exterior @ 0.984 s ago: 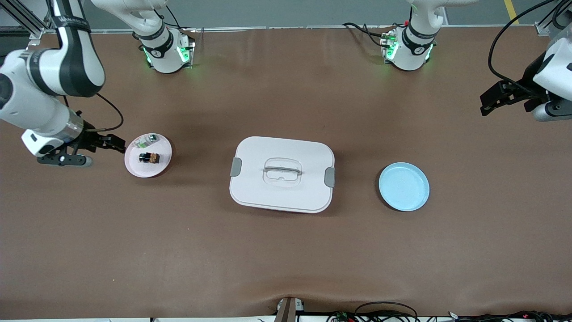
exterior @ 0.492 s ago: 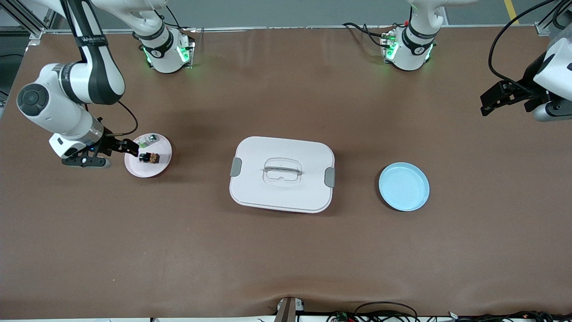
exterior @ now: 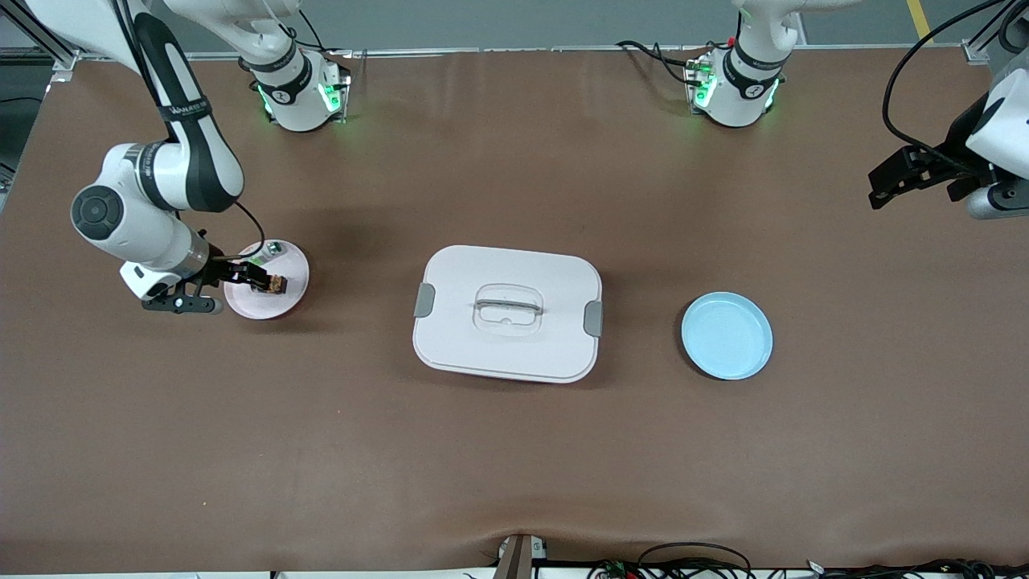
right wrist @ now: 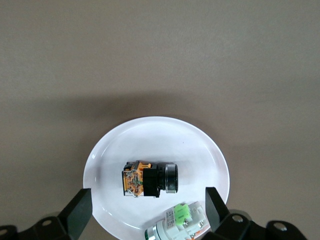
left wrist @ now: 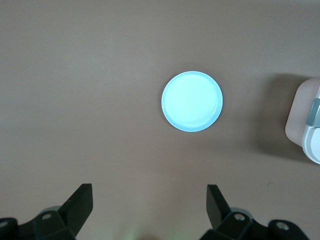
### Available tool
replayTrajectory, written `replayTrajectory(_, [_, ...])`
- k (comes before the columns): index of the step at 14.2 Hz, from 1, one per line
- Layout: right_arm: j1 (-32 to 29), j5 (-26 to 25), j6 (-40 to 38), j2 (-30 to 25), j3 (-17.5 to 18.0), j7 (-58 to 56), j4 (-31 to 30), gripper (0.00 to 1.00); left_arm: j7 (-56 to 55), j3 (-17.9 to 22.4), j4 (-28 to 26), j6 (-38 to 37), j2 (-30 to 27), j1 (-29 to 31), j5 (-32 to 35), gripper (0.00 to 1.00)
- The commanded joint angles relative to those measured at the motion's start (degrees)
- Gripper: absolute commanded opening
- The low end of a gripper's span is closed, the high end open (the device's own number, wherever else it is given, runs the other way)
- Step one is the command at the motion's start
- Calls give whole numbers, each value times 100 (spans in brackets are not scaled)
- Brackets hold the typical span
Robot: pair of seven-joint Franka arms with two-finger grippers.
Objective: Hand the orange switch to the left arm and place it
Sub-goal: 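Move the right gripper down over the switch on the pink plate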
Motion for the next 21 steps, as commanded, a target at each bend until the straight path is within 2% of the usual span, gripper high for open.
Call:
replayTrajectory(1, [55, 75, 57, 102, -15, 22, -42, 100, 33, -25, 147, -44, 73, 3, 110, 100])
replayTrajectory(8, [135, -21, 224, 445, -24, -39, -33, 100, 33, -25, 147, -44, 72, -15, 118, 100])
replayTrajectory(13, [126, -302, 330, 612, -33, -48, -42, 100, 33, -25, 147, -44, 64, -41, 110, 100])
replayTrajectory(21, [117, -311, 549, 893, -24, -48, -42, 100, 33, -25, 147, -44, 64, -41, 110, 100])
